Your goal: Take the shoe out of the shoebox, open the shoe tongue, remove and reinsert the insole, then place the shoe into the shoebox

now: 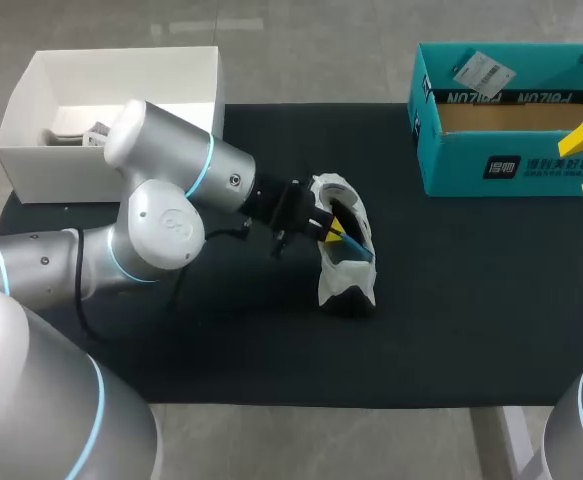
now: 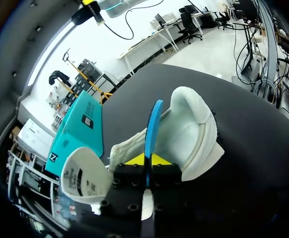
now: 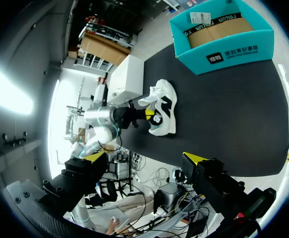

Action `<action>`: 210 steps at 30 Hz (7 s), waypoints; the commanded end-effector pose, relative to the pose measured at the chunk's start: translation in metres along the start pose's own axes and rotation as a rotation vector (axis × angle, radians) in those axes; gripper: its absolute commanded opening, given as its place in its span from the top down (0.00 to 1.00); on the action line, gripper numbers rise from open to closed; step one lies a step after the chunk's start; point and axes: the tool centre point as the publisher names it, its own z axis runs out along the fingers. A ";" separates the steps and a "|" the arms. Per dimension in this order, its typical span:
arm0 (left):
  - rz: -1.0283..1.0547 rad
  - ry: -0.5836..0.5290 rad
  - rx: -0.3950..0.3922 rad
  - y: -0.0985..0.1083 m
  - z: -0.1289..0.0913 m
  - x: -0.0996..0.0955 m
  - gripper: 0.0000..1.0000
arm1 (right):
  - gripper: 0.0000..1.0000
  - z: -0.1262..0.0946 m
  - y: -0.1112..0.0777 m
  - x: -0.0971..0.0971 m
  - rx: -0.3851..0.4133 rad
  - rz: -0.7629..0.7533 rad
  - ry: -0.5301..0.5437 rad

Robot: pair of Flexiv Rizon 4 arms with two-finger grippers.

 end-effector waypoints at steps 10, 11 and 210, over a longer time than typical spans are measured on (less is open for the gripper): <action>0.059 0.013 0.043 -0.034 -0.021 0.008 0.59 | 0.00 0.000 -0.001 0.000 -0.001 0.001 -0.002; 0.061 0.014 0.045 -0.035 -0.021 0.008 0.62 | 0.00 0.000 -0.001 0.000 -0.001 0.001 -0.002; 0.548 0.900 0.114 -0.026 0.040 0.062 1.00 | 0.00 0.000 -0.001 0.000 -0.001 0.001 -0.002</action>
